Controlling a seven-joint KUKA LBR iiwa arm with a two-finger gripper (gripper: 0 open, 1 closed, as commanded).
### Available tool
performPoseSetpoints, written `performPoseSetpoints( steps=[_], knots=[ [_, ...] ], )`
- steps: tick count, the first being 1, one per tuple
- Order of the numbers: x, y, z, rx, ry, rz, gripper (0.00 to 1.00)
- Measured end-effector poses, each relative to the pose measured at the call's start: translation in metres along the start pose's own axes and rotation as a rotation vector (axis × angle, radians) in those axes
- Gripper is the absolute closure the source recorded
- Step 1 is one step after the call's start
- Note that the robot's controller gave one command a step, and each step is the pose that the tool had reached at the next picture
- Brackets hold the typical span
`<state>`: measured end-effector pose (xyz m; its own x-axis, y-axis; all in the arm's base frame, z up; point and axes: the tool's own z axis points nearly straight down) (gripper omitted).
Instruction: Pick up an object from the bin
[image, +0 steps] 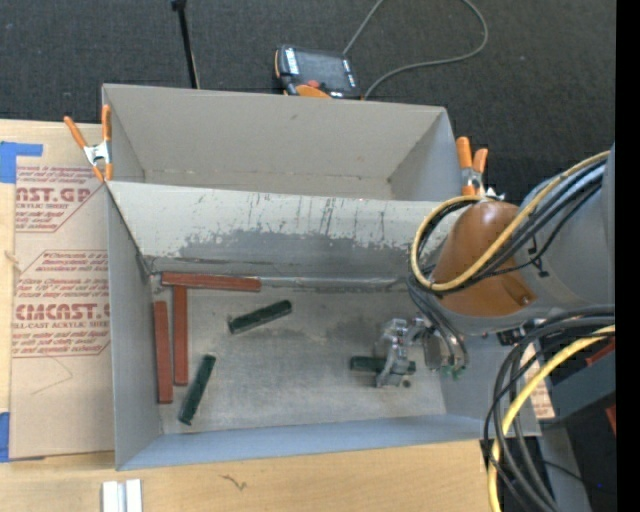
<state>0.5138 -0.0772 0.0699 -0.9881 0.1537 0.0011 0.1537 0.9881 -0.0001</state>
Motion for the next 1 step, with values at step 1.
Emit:
performPoseSetpoints(
  steps=[1],
  knots=[
    [-0.0076, -0.0160, -0.1581, 0.000, -0.010, 0.014, 1.00]
  ],
)
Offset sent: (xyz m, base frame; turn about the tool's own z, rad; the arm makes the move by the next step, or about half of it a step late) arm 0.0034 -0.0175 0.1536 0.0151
